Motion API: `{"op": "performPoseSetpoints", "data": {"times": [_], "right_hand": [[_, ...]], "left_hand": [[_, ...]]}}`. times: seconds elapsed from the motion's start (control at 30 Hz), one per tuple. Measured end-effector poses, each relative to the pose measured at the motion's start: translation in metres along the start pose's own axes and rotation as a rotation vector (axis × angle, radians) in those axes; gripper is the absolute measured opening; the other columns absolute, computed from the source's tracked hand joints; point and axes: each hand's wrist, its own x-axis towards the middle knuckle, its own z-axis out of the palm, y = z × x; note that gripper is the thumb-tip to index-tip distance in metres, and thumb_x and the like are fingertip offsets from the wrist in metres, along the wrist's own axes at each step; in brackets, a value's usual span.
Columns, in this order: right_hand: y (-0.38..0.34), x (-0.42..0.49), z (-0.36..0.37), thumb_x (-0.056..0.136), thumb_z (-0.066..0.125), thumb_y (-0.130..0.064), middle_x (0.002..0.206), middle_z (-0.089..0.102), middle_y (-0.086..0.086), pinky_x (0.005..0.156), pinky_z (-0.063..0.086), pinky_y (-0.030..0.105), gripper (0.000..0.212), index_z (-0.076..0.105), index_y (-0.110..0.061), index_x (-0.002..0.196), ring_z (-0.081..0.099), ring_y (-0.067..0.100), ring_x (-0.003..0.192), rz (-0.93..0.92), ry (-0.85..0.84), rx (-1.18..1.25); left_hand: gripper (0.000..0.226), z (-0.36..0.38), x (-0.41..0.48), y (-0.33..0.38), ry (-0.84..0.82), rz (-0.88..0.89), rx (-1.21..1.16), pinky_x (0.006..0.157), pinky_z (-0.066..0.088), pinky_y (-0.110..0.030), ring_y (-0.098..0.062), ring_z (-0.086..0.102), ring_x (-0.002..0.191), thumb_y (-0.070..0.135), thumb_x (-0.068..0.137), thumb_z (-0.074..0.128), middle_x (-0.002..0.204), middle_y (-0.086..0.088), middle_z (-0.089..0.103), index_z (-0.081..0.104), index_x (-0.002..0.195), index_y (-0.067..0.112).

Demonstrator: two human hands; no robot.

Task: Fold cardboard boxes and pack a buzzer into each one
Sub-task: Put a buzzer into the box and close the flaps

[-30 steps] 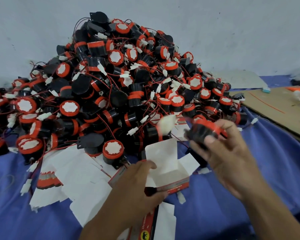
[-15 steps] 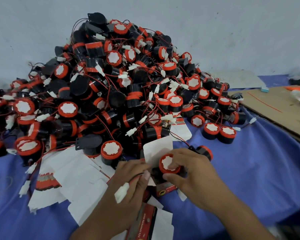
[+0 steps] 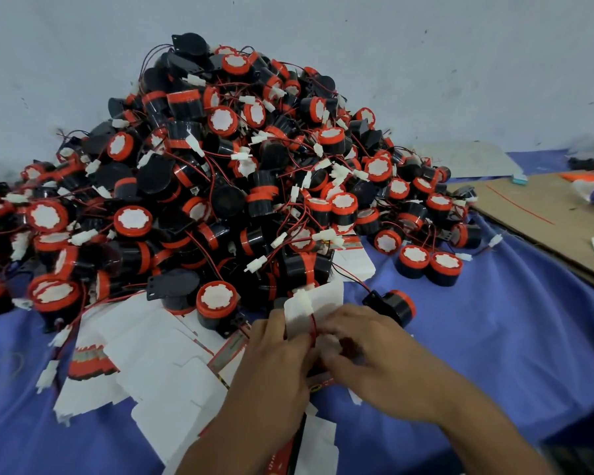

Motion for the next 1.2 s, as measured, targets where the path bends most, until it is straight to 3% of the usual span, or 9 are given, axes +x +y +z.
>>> {"op": "performPoseSetpoints", "data": {"times": [0.13,0.2,0.4,0.53,0.7,0.83,0.93,1.07,1.2], "right_hand": [[-0.002,0.0,0.001,0.103,0.058,-0.024,0.1,0.067,-0.009,0.079,0.055,0.028,0.022,0.063,-0.024,0.124,0.066,0.015,0.093,0.02,0.104,0.27],[-0.004,0.003,0.005,0.103,0.057,-0.019,0.096,0.07,-0.002,0.079,0.057,0.04,0.019,0.066,-0.016,0.12,0.069,0.023,0.088,0.008,0.165,0.347],[-0.005,0.006,0.016,0.102,0.058,-0.021,0.085,0.072,0.0,0.072,0.06,0.031,0.012,0.069,-0.016,0.101,0.071,0.02,0.075,0.039,0.196,0.499],[0.003,0.007,0.021,0.103,0.057,-0.023,0.084,0.071,0.005,0.07,0.057,0.048,0.017,0.068,-0.011,0.1,0.069,0.023,0.073,0.095,0.194,0.382],[0.003,0.009,0.025,0.098,0.066,-0.017,0.077,0.065,-0.011,0.061,0.047,0.018,0.011,0.07,-0.016,0.088,0.062,0.009,0.068,0.006,0.19,0.24],[0.003,0.01,0.029,0.094,0.072,-0.022,0.081,0.063,-0.005,0.063,0.049,0.03,0.018,0.071,-0.013,0.079,0.059,0.014,0.07,-0.012,0.171,0.144],[0.004,0.012,0.028,0.092,0.074,-0.025,0.085,0.061,-0.004,0.067,0.05,0.035,0.025,0.068,-0.009,0.073,0.058,0.015,0.074,0.022,0.137,0.128],[0.002,0.016,0.028,0.091,0.072,-0.024,0.092,0.057,-0.013,0.067,0.049,0.025,0.019,0.077,-0.012,0.077,0.057,0.006,0.078,0.03,0.062,0.039],[-0.002,0.022,0.029,0.095,0.069,-0.023,0.092,0.053,-0.013,0.07,0.048,0.02,0.02,0.08,-0.011,0.084,0.054,-0.002,0.077,0.057,0.065,0.037]], "left_hand": [[0.045,-0.008,0.003,0.001,-0.104,-0.009,0.204,0.105,0.031,-0.031,-0.016,0.022,0.117,0.028,0.099,0.046,0.132,0.009,0.028,0.043,0.141,0.045],[0.045,-0.013,0.005,0.003,-0.162,-0.018,0.262,0.108,0.028,-0.032,-0.018,0.018,0.12,0.031,0.1,0.044,0.134,0.006,0.026,0.039,0.143,0.044],[0.034,-0.022,0.008,0.005,-0.217,-0.039,0.208,0.105,0.035,-0.029,-0.015,0.028,0.12,0.034,0.101,0.048,0.133,0.009,0.029,0.053,0.133,0.04],[0.009,-0.023,0.005,0.004,-0.038,-0.211,-0.058,0.072,0.038,-0.009,0.004,0.048,0.093,0.036,0.087,0.074,0.102,0.019,0.038,0.066,0.091,0.032],[0.025,-0.012,0.006,0.004,0.055,-0.339,-0.179,0.064,0.037,-0.012,0.007,0.047,0.086,0.02,0.084,0.074,0.095,0.014,0.046,0.053,0.077,0.032],[0.031,-0.007,0.009,0.009,0.177,-0.379,-0.264,0.065,0.037,-0.005,0.003,0.048,0.082,-0.002,0.074,0.067,0.092,0.011,0.047,0.055,0.072,0.027],[0.03,-0.008,0.003,0.004,0.204,-0.435,-0.388,0.065,0.044,-0.014,-0.001,0.055,0.083,0.004,0.077,0.071,0.095,0.012,0.053,0.058,0.077,0.03],[0.022,-0.02,-0.006,-0.004,0.171,-0.505,-0.588,0.067,0.05,-0.024,-0.002,0.064,0.078,0.015,0.089,0.066,0.09,0.009,0.068,0.065,0.086,0.037],[0.019,-0.024,-0.013,0.002,0.168,-0.388,-0.551,0.073,0.05,-0.015,0.001,0.063,0.089,0.013,0.087,0.071,0.097,0.013,0.063,0.075,0.076,0.028]]}}
